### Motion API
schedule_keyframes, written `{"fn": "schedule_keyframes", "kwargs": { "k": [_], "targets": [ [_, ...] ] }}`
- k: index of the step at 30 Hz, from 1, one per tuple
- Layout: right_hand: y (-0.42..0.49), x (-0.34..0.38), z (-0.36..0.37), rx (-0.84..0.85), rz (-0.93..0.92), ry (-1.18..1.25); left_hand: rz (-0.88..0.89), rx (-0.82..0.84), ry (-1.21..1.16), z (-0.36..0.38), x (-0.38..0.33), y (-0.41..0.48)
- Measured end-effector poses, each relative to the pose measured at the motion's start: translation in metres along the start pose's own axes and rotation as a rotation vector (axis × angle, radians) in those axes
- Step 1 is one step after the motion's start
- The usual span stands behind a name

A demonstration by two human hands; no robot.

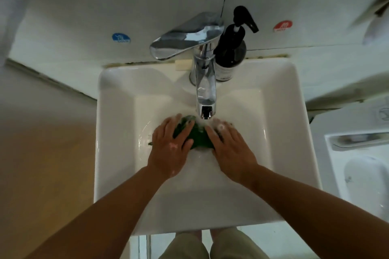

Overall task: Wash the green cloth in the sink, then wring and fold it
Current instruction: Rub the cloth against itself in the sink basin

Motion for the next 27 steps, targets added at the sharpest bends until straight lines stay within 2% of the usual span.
{"fn": "schedule_keyframes", "kwargs": {
  "k": [4, 7, 10, 15, 18, 20, 22, 25, 27],
  "targets": [
    [0.002, 0.020, 0.013, -0.018, 0.057, -0.031, 0.081, 0.126, -0.036, 0.029, -0.013, -0.014],
    [0.028, 0.011, 0.011, -0.152, 0.049, -0.035, 0.089, 0.065, 0.022, 0.035, -0.017, 0.005],
    [0.049, -0.002, 0.008, -0.201, -0.008, -0.055, 0.149, 0.004, 0.008, 0.033, -0.011, 0.026],
    [0.064, -0.017, -0.017, 0.081, -0.051, -0.028, 0.112, 0.095, 0.132, 0.021, -0.007, 0.048],
    [0.054, -0.021, -0.022, 0.019, -0.066, -0.010, 0.033, 0.143, 0.075, 0.011, -0.010, 0.046],
    [0.030, -0.018, -0.015, -0.037, -0.015, 0.012, -0.027, 0.051, 0.009, 0.005, -0.008, 0.032],
    [0.000, -0.005, -0.005, 0.009, -0.005, 0.031, -0.057, -0.017, -0.010, 0.002, -0.005, 0.008],
    [-0.021, 0.019, 0.012, 0.133, 0.017, 0.056, 0.070, 0.168, 0.023, 0.018, -0.014, -0.018],
    [-0.013, 0.024, 0.017, 0.077, 0.028, 0.020, 0.060, 0.201, 0.037, 0.027, -0.019, -0.018]
  ]
}}
Point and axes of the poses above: each hand's wrist, its own y-axis towards the middle knuckle, its own z-axis out of the palm, x = y × z, the point moved 3 cm from there along y, towards the middle knuckle, and after that the axes turned 10 degrees about -y, right-handed, at the moved point
